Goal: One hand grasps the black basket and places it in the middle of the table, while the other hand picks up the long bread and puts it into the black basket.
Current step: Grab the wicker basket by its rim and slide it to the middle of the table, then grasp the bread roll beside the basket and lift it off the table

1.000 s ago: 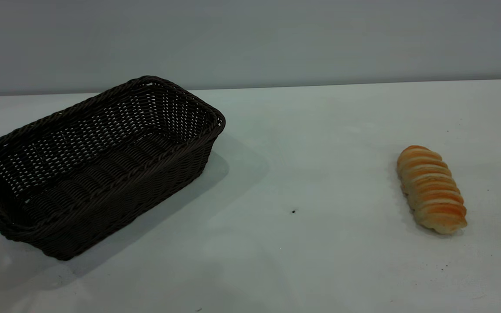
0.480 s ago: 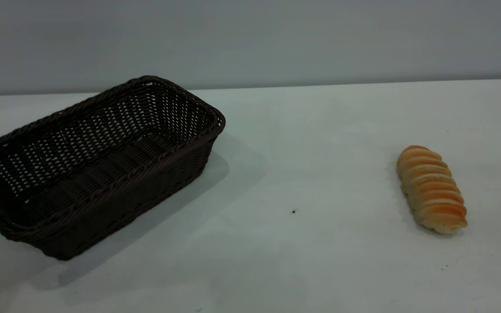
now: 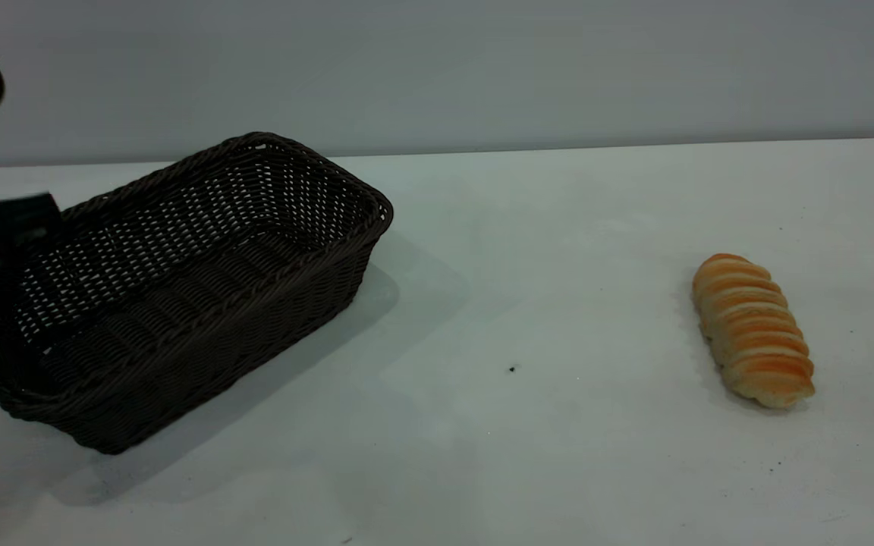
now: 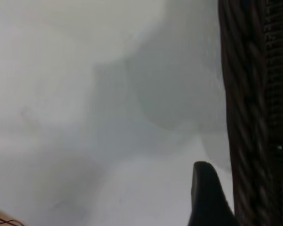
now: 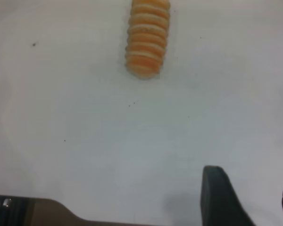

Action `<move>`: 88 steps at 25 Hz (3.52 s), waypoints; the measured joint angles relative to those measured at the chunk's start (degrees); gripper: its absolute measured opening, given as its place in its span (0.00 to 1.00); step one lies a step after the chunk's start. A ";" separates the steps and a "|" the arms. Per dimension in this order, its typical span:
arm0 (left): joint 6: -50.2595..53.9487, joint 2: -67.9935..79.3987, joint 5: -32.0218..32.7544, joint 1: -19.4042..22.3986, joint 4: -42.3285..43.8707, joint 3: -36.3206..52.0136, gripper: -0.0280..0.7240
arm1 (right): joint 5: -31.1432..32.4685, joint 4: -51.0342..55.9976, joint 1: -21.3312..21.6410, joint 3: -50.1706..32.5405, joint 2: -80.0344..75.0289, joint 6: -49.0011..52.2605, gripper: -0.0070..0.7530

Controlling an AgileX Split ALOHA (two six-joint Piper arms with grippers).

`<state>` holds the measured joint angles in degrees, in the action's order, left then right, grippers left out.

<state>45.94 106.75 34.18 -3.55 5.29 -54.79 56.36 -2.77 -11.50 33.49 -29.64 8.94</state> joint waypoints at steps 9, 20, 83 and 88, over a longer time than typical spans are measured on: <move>0.11 5.60 -6.14 0.09 -0.13 -0.93 0.69 | 0.00 0.07 0.00 0.02 0.00 -0.10 0.42; 4.20 6.70 -11.29 0.38 1.78 -1.23 0.25 | 0.00 0.13 0.00 0.07 0.00 -0.19 0.42; -67.31 4.63 7.67 -0.63 -38.08 -18.83 0.80 | -10.84 6.04 0.00 0.07 -7.09 -4.29 0.77; -66.29 -2.03 7.72 -0.63 -32.84 -18.83 0.80 | -18.72 6.60 0.00 0.07 -17.42 -4.34 0.80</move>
<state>-20.35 104.71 41.90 -4.18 -27.55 -73.61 37.64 3.83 -11.50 33.56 -47.06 4.60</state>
